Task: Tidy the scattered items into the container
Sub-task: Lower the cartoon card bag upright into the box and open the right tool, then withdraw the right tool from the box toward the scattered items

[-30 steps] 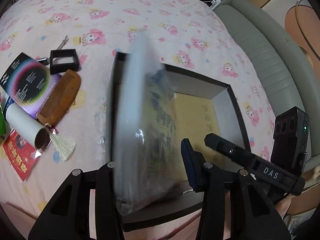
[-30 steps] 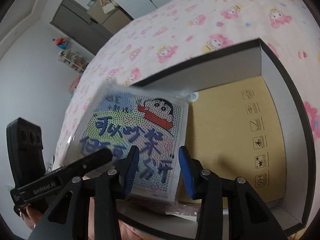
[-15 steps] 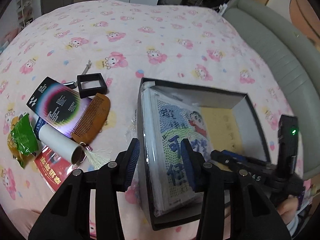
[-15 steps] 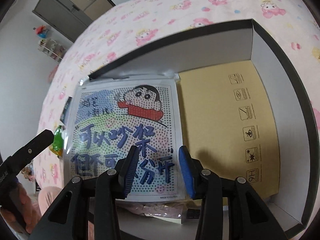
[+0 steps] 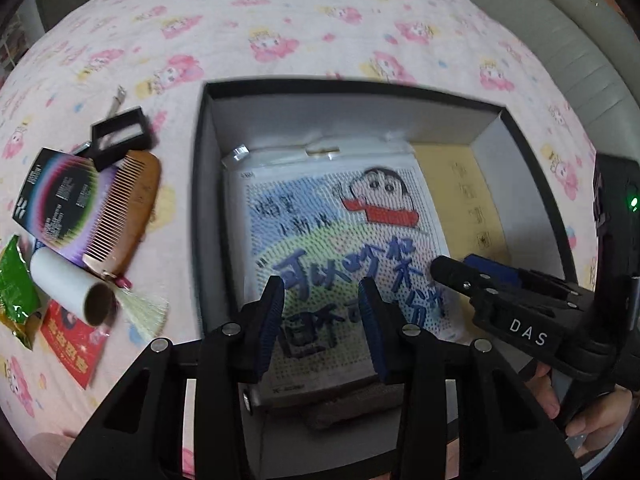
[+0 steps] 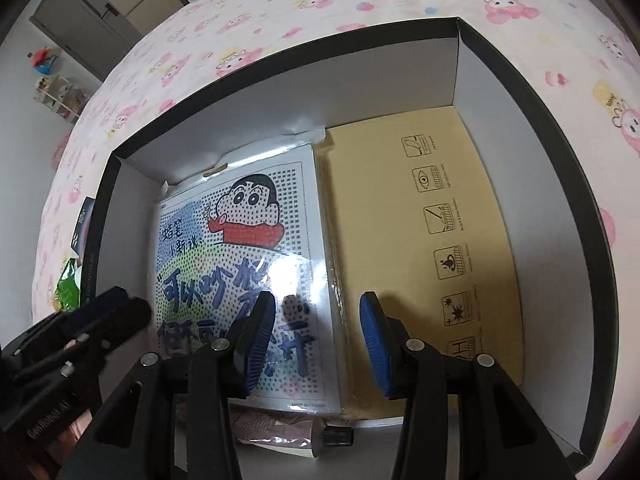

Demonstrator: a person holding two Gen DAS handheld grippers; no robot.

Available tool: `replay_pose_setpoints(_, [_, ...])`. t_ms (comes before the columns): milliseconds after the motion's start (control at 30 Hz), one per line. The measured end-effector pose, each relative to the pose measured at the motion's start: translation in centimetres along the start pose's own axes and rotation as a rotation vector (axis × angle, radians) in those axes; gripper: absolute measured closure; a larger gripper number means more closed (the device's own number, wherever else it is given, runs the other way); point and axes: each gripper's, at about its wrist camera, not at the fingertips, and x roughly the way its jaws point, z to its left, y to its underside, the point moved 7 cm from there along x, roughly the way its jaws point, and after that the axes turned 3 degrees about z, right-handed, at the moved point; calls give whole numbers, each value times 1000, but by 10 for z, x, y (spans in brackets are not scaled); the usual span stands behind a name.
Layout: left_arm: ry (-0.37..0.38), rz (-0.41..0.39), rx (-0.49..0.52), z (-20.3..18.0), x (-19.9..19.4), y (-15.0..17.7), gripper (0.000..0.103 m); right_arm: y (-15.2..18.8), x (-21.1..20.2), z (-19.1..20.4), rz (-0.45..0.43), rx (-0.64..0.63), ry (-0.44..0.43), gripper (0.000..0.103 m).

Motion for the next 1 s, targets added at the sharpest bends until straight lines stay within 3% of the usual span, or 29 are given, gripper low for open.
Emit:
replay_pose_setpoints(67, [-19,14,13,-4,2,1,64,3,5,5,31,-14,-8,63])
replay_pose_setpoints(167, [10,25,-13,-4,1,3,64,7,11,17,63,-63,19,61])
replay_pose_setpoints(400, [52,-21,-34,4,-12,8,64,9,7,24,60,-93,5,55])
replay_pose_setpoints(567, [94,-111,-21,2,-36,13,64,4,-24,15,-71,-86,112,55])
replay_pose_setpoints(800, [138,-262,4,2,-87,24,63,17,-78,46,-217,-115,29,55])
replay_pose_setpoints(1000, [150,-302,12,13,-121,42,58,37,-86,86,-268,-146,-29,55])
